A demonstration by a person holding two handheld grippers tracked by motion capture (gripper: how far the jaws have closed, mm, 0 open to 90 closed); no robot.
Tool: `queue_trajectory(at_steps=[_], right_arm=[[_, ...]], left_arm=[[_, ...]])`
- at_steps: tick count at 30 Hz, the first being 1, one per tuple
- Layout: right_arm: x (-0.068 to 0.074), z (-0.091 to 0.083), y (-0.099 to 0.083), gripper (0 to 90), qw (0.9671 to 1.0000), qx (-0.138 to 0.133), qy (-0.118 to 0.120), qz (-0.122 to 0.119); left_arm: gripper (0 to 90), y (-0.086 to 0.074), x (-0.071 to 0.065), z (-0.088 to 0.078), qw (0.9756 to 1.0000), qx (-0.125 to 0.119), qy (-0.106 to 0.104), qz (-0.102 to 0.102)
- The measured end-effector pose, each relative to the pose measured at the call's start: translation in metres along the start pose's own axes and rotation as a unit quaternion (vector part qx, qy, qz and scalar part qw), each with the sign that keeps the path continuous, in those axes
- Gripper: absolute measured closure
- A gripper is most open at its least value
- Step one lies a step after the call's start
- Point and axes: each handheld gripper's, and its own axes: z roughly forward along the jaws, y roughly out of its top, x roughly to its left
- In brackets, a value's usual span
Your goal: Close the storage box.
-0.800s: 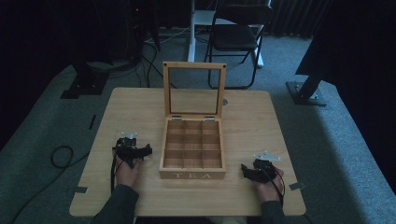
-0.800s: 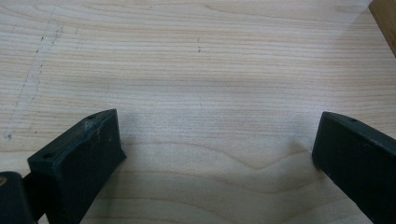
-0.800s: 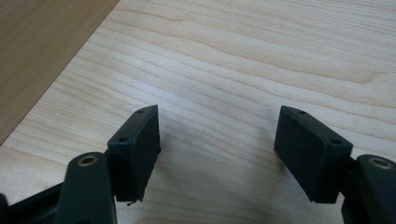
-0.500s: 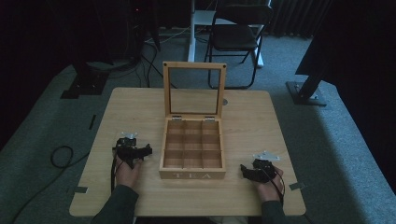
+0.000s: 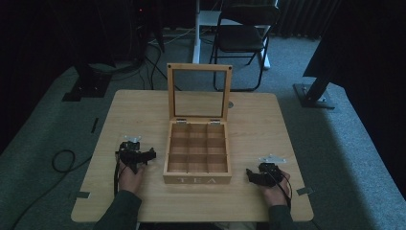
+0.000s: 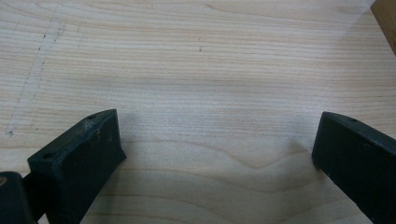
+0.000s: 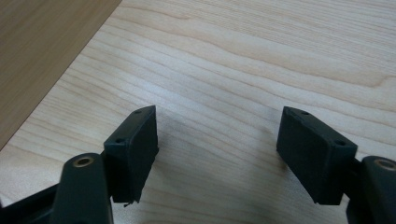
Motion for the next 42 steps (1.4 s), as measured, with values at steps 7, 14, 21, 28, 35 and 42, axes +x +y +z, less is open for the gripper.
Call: queue_trajectory(at_steps=[7, 14, 21, 28, 35, 42], right_arm=[[0.001, -0.004, 0.012, 29.2, 0.9999, -0.01, 0.01, 0.006], [0.004, -0.006, 0.026, 23.1, 0.9997, -0.015, 0.01, -0.015], [0.003, -0.006, 0.041, 21.3, 0.9996, -0.019, 0.007, -0.019], [0.001, -0.009, 0.056, 24.1, 0.9991, -0.033, 0.006, -0.026], [-0.002, -0.015, 0.073, 26.8, 0.9981, -0.054, 0.021, -0.022], [-0.003, -0.017, 0.087, 29.6, 0.9967, -0.068, 0.035, -0.025]], left_arm=[[1.6, 0.0, 0.0, 0.0, 1.0, 0.0, 0.0, 0.0], [1.6, 0.0, 0.0, 0.0, 1.0, 0.0, -0.001, 0.0], [1.6, 0.0, -0.001, 0.0, 1.0, 0.0, 0.002, -0.001], [1.6, 0.0, -0.002, 0.0, 1.0, 0.0, 0.003, -0.003], [1.6, 0.0, -0.002, 0.0, 1.0, 0.0, 0.003, -0.002], [1.6, 0.0, -0.002, 0.0, 1.0, 0.0, 0.003, -0.002]])
